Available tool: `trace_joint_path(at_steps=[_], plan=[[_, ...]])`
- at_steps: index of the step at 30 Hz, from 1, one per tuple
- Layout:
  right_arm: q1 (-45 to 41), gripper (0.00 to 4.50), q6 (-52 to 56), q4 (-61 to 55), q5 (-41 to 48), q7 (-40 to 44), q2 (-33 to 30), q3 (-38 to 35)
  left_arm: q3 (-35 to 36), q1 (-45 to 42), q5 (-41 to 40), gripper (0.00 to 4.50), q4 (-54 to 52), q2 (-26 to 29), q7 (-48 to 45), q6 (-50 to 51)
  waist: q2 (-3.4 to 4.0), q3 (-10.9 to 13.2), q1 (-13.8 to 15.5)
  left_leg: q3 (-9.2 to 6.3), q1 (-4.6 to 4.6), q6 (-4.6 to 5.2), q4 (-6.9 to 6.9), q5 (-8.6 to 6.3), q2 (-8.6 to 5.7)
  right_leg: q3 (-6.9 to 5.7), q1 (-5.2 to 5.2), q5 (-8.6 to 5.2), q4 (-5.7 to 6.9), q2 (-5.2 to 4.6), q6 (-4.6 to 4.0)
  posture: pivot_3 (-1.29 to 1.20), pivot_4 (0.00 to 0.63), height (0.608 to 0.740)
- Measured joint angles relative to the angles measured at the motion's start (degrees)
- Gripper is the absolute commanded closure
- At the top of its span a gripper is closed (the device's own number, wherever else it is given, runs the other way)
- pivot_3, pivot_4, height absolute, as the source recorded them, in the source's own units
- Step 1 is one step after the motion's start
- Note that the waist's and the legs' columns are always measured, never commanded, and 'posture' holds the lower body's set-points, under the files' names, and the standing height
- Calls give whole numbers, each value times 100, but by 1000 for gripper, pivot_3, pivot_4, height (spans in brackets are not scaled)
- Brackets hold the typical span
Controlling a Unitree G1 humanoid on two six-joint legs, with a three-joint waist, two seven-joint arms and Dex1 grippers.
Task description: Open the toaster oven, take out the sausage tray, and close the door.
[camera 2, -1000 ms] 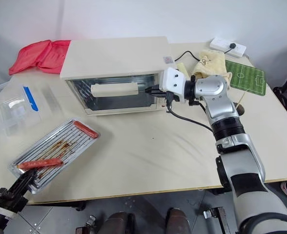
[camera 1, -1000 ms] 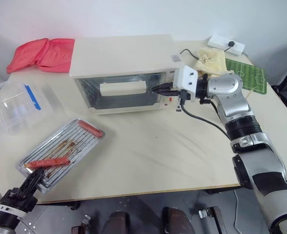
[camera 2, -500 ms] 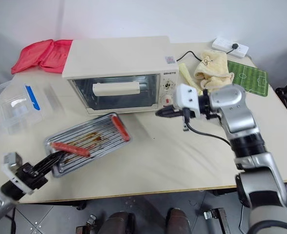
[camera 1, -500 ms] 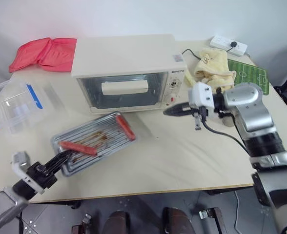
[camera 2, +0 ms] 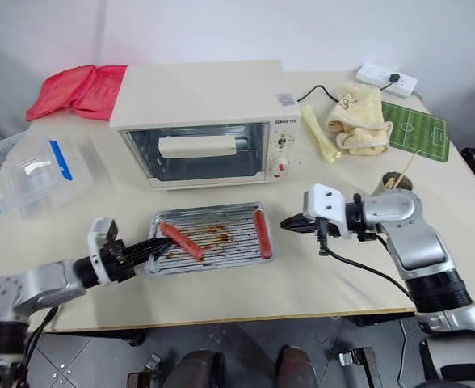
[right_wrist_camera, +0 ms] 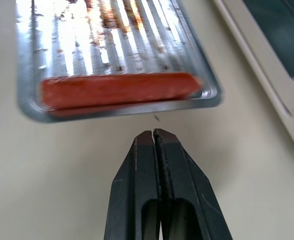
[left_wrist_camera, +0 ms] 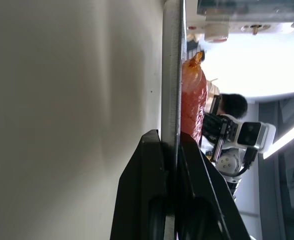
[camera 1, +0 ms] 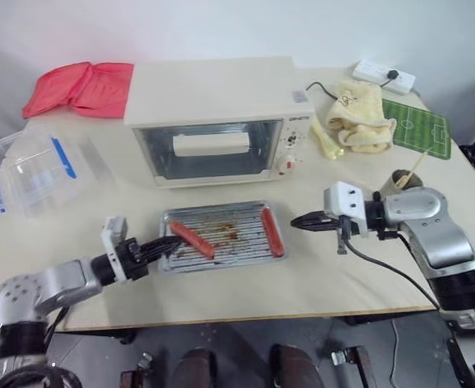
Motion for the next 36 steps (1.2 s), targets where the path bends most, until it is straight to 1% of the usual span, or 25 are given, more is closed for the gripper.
trace_joint_path(at_steps=[2, 5, 7, 13, 15, 16, 17, 21, 26, 30, 33, 36], plan=[[87, 4440, 170, -120, 17, -88, -137, -120, -117, -242, 254, 4500, 192, -4, -161, 108, 0, 0, 2, 16, 0, 0, -2, 0, 0, -1, 0, 0, 0, 0, 0, 0, 150, 740], [360, 3840, 634, -229, 31, -37, -619, -222, -249, -644, 739, 4500, 466, -96, -488, 247, 3, -1, 91, 20, 0, 2, 0, 1, -3, -2, 3, 0, -2, 0, 0, 0, 150, 740], [580, 3171, 767, -257, 86, 55, -859, -326, -268, -832, 1069, 4500, 619, -147, -737, 317, 3, -1, 144, 27, 2, 3, 3, 2, -3, -1, 7, 0, -6, 0, 0, 0, 150, 740], [612, 1144, 966, -266, 222, 6, -1011, -655, -298, -1356, 2113, 4500, 970, -341, -1450, 467, 3, -1, 180, 33, 2, 7, 20, 13, -3, 2, 21, 0, -17, -1, 0, 0, 150, 740], [617, 439, 970, -277, 226, -7, -1060, -680, -260, -1436, 2340, 4500, 1053, -383, -1623, 526, 3, -2, 185, 32, 5, 7, 22, 13, -3, 1, 27, 0, -17, -1, 0, 0, 150, 740], [637, 77, 972, -296, 227, -21, -1063, -694, -232, -1453, 2445, 4196, 1080, -405, -1716, 572, 4, -2, 185, 31, 6, 7, 21, 13, -3, 1, 28, 0, -18, -1, 0, 0, 150, 740], [662, 0, 973, -324, 230, -47, -1063, -699, -199, -1460, 2552, 3872, 1086, -425, -1785, 604, 5, -2, 185, 31, 6, 7, 21, 13, -3, 1, 28, 0, -18, -1, 0, 0, 150, 740], [699, 0, 981, -355, 270, -172, -1063, -703, -25, -1428, 2855, 2761, 1079, -612, -1837, 659, 4, -2, 155, 30, 4, 6, 21, 13, -2, 0, 25, 1, -17, -2, 1, 0, 150, 740], [683, 0, 979, -363, 281, -251, -1063, -703, 199, -1404, 3148, 1173, 985, -719, -1850, 787, 5, -2, 135, 32, 5, 6, 17, 13, -2, 1, 22, 1, -16, -2, 1, 0, 150, 740], [509, 0, 954, -326, 277, -257, -1060, -684, 407, -1395, 3191, 22, 877, -759, -1935, 915, 5, -2, 135, 32, 7, 6, 17, 13, 0, 1, 22, 1, -15, -2, 1, 0, 150, 740], [383, 0, 888, -263, 268, -247, -1028, -641, 541, -1357, 3227, 22, 841, -687, -1992, 1008, 4, -2, 126, 32, 8, 6, 16, 13, 2, 1, 21, 1, -14, -2, 1, 0, 150, 740], [362, 0, 825, -137, 252, -213, -1023, -626, 634, -1297, 3366, 22, 774, -458, -2052, 1069, 4, -2, 66, 36, 10, 5, 2, 13, 2, 1, 14, 0, -11, -2, 1, 0, 150, 740]])
